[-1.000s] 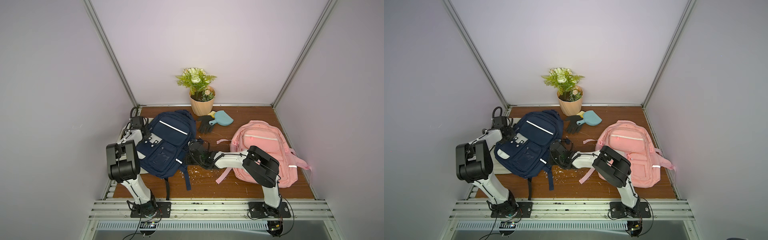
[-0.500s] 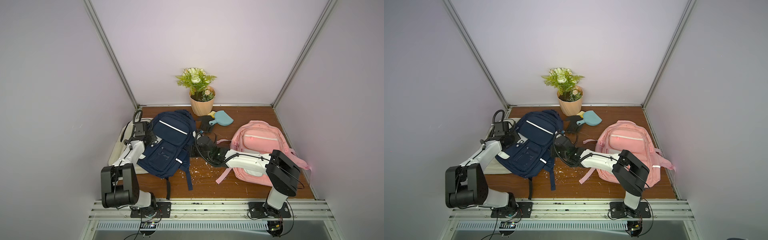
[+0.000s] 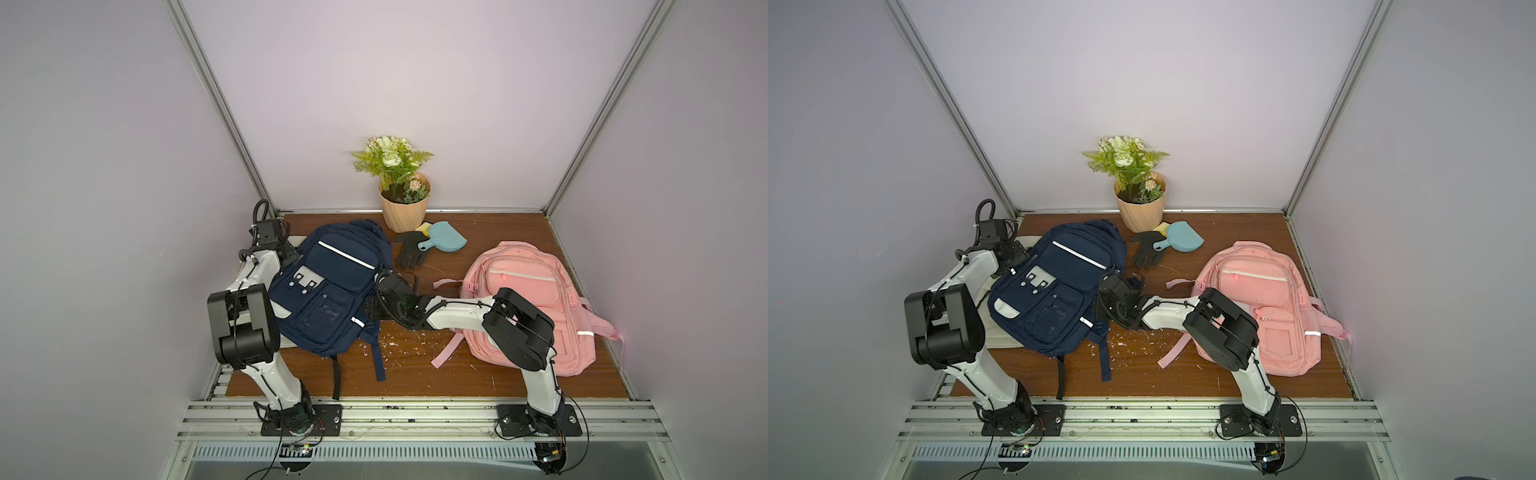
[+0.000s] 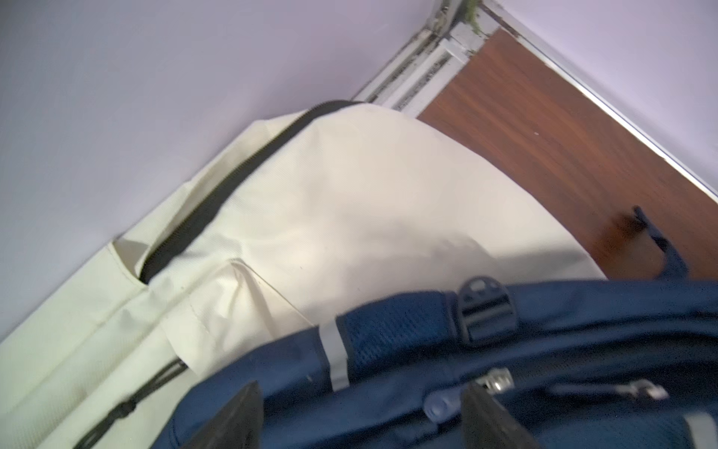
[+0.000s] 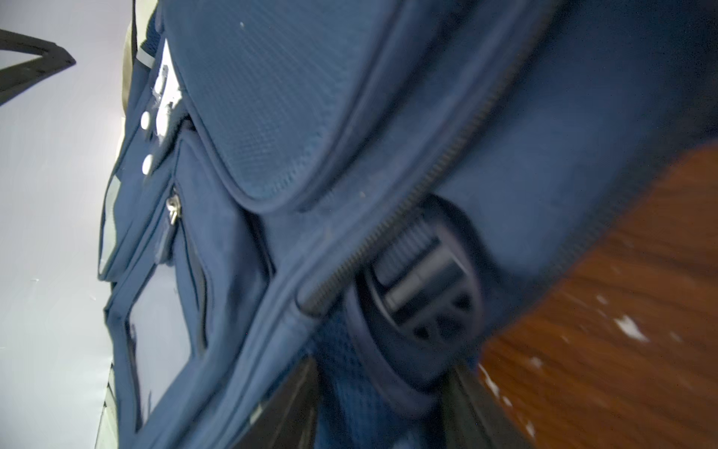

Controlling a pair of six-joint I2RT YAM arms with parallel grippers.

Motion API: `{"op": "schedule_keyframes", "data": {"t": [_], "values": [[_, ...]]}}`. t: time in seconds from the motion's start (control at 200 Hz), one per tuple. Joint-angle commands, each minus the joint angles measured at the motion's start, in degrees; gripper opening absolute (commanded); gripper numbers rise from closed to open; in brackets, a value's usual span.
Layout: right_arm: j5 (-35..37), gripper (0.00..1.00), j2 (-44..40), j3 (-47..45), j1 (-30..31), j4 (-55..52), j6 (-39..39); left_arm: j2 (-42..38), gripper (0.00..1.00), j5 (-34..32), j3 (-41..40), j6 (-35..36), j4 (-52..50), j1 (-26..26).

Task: Zip up the backpack
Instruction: Adjust the backpack at the center of the board.

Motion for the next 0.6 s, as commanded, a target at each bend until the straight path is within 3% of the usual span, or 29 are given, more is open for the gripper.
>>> {"op": "schedule_keyframes", "data": {"t": [0.0,0.23,0.375,0.595], "values": [[-1.48,0.55,0.78,4.33,0.07,-0.08,0.73,5.05,0.82,-0.59,1.83,1.74,-3.73,0.52],[-1.97,0.52,3.78,7.76,-0.11,-2.32,1.15,11.51,0.82,2.96,2.45,2.47,-2.52,1.52],[-2.35,0.45,5.13,8.21,-0.32,-1.89,1.86,11.84,0.57,6.78,0.51,1.62,-1.04,1.44],[-0.88,0.06,5.18,9.88,-0.72,-2.17,1.56,5.9,0.13,6.47,-6.31,-0.24,1.94,-1.87]]}}
